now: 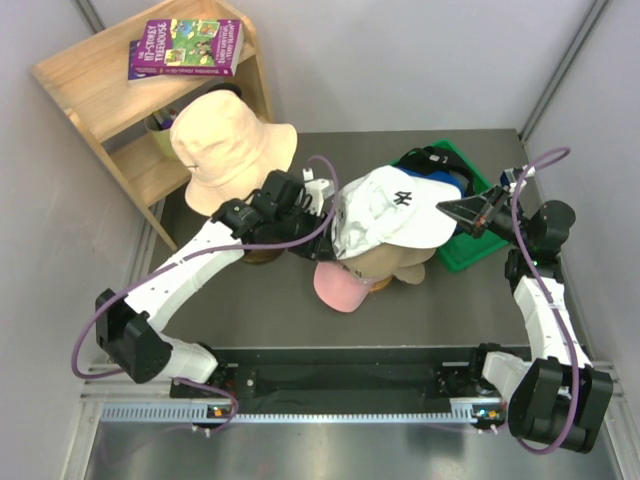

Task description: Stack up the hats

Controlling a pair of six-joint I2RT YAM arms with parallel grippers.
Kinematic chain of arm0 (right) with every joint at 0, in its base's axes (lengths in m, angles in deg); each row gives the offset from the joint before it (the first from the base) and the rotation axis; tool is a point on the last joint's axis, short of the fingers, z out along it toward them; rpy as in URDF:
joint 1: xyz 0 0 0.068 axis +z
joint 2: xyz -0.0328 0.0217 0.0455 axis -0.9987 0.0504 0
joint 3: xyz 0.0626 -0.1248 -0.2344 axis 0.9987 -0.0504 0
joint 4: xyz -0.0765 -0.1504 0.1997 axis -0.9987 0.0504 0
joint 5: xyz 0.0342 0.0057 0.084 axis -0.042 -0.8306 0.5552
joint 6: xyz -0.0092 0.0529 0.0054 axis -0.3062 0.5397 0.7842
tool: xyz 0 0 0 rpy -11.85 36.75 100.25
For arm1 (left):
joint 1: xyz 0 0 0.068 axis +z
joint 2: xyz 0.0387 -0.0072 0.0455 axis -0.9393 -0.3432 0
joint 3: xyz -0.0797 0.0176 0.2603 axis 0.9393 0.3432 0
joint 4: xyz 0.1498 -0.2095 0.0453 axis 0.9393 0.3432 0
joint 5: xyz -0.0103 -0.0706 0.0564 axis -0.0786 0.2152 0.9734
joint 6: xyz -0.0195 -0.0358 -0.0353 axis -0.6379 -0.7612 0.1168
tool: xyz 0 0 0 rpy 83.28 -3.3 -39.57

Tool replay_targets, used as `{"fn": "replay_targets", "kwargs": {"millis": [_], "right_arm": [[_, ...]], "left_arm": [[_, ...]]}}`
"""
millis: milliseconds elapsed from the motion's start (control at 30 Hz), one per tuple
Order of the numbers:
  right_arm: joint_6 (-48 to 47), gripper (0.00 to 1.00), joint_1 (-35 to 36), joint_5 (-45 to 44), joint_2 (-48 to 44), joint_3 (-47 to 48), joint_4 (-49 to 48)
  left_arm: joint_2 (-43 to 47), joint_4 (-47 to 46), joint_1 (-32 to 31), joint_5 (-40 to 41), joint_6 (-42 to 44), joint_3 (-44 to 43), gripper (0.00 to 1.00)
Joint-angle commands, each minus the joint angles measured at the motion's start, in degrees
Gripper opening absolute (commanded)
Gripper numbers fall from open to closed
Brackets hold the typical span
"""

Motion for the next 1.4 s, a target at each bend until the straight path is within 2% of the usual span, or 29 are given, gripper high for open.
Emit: {"fn": "replay_targets", "kwargs": {"millis": [0, 133, 233, 367, 533, 667, 733, 900, 1067, 1167, 1367], "right_arm": [[0.42, 0.0, -1.18, -1.9, 0.0, 1.02, -4.34], [0.68, 0.0, -1.18, -1.54, 0.09, 1.1, -5.04], [2.08, 0.0, -0.83, -0.75, 0.01, 1.45, -6.88], [2.97, 0.0, 0.22, -0.14, -0.26, 3.73, -6.9], [2.97, 0.0, 2.59, -0.14, -0.78, 2.87, -5.57], [-1.24, 0.0, 3.74, -0.14, -2.01, 0.5, -0.41], [-5.62, 0.0, 3.74, 0.3, -2.37, -0.3, 4.78], [-8.28, 0.0, 3.57, 0.04, -1.76, -3.02, 5.76], [-14.87, 0.0, 2.34, -0.57, 0.53, -4.43, 10.6], [-16.28, 0.0, 1.37, -0.31, 1.41, -3.91, 11.55], [-25.42, 0.0, 0.49, -0.14, 3.52, -0.83, 21.4]], "left_arm": [[2.57, 2.35, -1.18, 1.98, 1.09, 3.05, 0.5], [3.54, 2.09, -1.09, 6.71, 0.13, 2.01, 0.56], [3.37, 4.19, -1.09, 10.94, -0.84, -3.69, 0.57], [2.66, 6.74, -1.0, 11.65, -0.67, -14.57, 0.67], [1.43, 8.15, -0.91, 12.61, -1.81, -21.02, 0.68], [1.34, 7.36, -0.65, 12.97, -2.86, -18.31, 0.68], [1.17, 6.75, -0.47, 12.7, -3.3, -16.03, 0.64], [1.78, 2.71, -0.47, 11.91, -4.62, -12.85, 0.61], [0.82, 0.77, -0.47, 11.38, -4.45, -10.92, 0.58], [0.47, -1.16, -0.56, 12.35, -4.45, -9.34, 0.57], [-1.99, -3.71, -0.47, 14.54, -4.89, -7.67, 0.5]]}}
